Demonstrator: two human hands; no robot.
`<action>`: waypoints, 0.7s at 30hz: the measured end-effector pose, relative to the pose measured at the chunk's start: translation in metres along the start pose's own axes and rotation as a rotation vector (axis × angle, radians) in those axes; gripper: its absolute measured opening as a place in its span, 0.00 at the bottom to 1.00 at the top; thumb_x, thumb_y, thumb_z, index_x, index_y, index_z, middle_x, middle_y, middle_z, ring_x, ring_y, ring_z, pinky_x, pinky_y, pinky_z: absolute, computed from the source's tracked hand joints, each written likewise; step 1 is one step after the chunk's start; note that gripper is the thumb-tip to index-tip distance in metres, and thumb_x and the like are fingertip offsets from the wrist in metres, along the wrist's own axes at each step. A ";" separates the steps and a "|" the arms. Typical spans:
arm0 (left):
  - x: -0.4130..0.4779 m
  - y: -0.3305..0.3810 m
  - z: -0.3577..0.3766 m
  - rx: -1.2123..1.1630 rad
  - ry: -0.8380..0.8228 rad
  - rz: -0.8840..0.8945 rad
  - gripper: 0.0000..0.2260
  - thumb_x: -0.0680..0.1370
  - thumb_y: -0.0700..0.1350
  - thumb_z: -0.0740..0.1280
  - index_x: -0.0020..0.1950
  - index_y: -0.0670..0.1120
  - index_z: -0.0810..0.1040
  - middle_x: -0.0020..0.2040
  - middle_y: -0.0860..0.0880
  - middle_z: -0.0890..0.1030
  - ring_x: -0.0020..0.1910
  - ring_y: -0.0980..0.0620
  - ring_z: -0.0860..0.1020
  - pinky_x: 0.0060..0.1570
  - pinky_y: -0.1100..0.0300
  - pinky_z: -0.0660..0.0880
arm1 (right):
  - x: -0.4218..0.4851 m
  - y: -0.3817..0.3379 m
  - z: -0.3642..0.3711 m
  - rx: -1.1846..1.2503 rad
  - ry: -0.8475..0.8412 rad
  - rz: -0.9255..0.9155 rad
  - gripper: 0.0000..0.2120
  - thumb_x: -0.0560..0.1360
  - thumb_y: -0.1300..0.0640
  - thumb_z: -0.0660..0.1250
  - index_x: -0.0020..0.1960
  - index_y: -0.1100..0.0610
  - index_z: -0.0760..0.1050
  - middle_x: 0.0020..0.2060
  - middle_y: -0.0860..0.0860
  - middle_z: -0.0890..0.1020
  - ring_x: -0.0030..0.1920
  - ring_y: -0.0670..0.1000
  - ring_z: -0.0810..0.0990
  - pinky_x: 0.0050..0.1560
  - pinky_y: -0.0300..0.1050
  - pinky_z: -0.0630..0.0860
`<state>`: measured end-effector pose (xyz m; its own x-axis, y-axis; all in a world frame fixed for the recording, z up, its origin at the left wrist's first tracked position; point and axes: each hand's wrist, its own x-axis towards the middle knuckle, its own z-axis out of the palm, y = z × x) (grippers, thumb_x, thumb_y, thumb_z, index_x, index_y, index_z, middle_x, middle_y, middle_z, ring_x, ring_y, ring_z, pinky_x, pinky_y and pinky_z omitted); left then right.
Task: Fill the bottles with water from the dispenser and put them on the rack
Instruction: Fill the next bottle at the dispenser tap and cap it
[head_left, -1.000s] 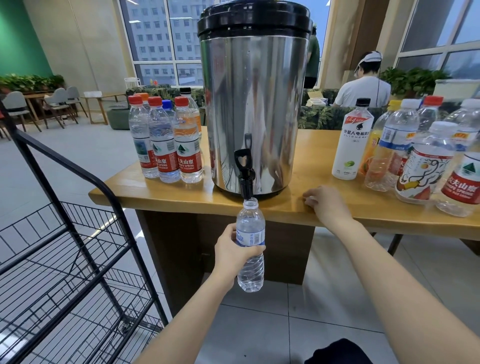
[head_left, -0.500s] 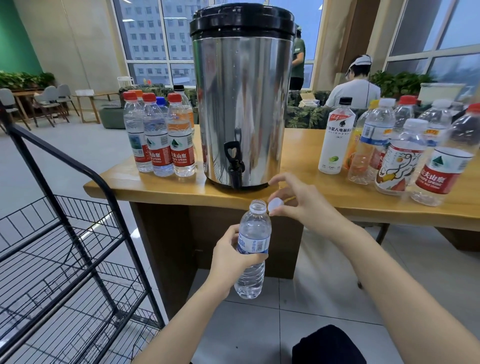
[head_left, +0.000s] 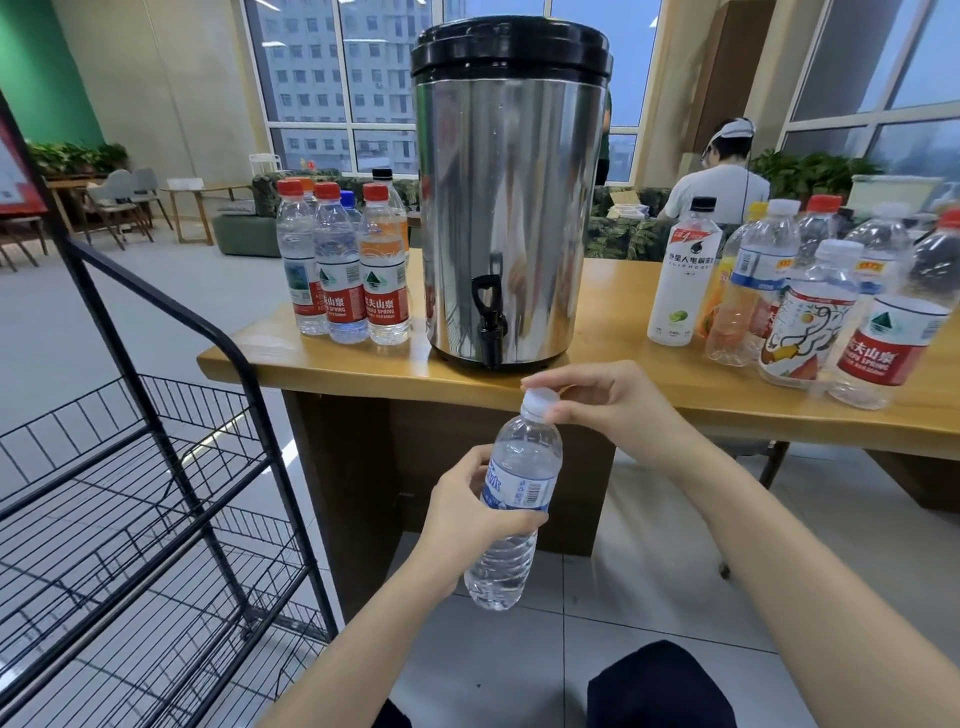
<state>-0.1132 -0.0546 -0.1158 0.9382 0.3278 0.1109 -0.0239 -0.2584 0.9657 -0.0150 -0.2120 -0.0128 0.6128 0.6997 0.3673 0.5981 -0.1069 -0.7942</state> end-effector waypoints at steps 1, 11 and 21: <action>0.000 0.000 -0.002 0.012 -0.004 -0.001 0.29 0.64 0.43 0.82 0.61 0.54 0.75 0.53 0.56 0.82 0.53 0.57 0.81 0.53 0.59 0.80 | 0.001 -0.001 -0.003 -0.014 -0.034 -0.006 0.15 0.72 0.64 0.72 0.55 0.48 0.81 0.53 0.46 0.84 0.56 0.43 0.81 0.60 0.43 0.77; 0.001 0.003 -0.020 0.054 -0.119 -0.003 0.30 0.65 0.44 0.81 0.64 0.55 0.76 0.53 0.58 0.83 0.53 0.60 0.81 0.55 0.57 0.80 | 0.011 -0.008 -0.020 -0.193 -0.251 -0.039 0.18 0.71 0.68 0.71 0.55 0.49 0.81 0.53 0.48 0.84 0.56 0.43 0.81 0.59 0.39 0.77; 0.001 0.014 -0.025 0.006 -0.301 0.067 0.26 0.69 0.40 0.78 0.65 0.53 0.75 0.55 0.55 0.83 0.56 0.56 0.81 0.56 0.59 0.79 | 0.014 -0.009 -0.008 -0.986 -0.148 -0.327 0.25 0.78 0.39 0.39 0.34 0.51 0.65 0.30 0.46 0.69 0.33 0.47 0.68 0.32 0.41 0.64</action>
<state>-0.1214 -0.0348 -0.0967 0.9947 0.0260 0.0994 -0.0885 -0.2756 0.9572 -0.0075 -0.2073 0.0036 0.3157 0.8706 0.3773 0.9196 -0.3787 0.1043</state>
